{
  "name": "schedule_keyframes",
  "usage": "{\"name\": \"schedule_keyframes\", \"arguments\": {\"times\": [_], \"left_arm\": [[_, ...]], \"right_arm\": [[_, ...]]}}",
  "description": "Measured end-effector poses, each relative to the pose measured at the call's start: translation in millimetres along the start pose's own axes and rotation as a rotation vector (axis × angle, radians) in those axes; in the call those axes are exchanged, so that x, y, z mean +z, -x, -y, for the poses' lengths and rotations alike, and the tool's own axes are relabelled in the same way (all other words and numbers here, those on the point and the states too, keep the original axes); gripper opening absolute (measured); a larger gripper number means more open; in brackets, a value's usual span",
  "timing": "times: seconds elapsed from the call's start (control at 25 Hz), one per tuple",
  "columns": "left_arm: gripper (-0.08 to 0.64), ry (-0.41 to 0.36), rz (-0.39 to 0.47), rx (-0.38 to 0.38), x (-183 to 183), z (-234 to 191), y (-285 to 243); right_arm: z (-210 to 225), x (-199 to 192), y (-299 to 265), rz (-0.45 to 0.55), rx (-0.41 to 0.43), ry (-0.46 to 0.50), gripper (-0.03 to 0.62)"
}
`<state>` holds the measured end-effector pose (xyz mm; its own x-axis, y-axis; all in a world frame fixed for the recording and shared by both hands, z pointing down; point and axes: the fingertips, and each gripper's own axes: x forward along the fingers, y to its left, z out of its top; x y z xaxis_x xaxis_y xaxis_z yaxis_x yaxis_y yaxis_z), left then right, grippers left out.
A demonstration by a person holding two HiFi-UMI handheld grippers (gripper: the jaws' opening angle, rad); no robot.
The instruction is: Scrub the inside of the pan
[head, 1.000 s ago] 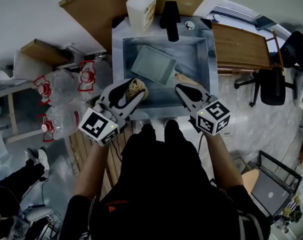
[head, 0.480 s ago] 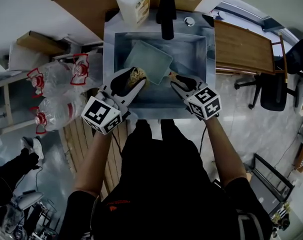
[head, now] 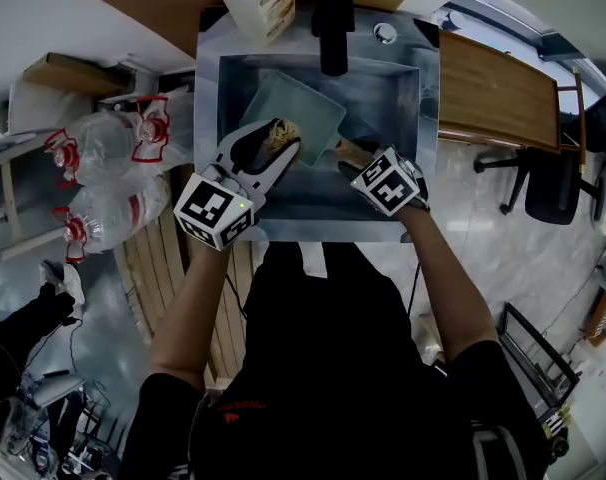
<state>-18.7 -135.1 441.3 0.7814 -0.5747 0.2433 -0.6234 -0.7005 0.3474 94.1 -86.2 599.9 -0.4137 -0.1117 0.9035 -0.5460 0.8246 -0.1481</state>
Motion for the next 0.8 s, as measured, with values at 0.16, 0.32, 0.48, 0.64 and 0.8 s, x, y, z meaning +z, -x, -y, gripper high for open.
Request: {"name": "schedule_keyframes", "arguments": {"times": [0.16, 0.32, 0.48, 0.64, 0.8], "left_arm": [[0.169, 0.009, -0.009, 0.006, -8, -7, -12], [0.169, 0.011, -0.025, 0.005, -18, -15, -21], [0.169, 0.021, -0.038, 0.014, -29, -21, -27], [0.169, 0.029, -0.044, 0.018, -37, -23, -30], [0.169, 0.032, -0.054, 0.007, -46, -20, -34]], "right_arm": [[6, -11, -20, -0.099, -0.019, 0.095, 0.218], [13, -18, -33, -0.152, -0.036, 0.128, 0.218], [16, -27, -43, -0.188, -0.048, 0.139, 0.215], [15, -31, -46, -0.194, -0.061, 0.157, 0.173], [12, -31, -45, -0.201, -0.064, 0.164, 0.172]]}}
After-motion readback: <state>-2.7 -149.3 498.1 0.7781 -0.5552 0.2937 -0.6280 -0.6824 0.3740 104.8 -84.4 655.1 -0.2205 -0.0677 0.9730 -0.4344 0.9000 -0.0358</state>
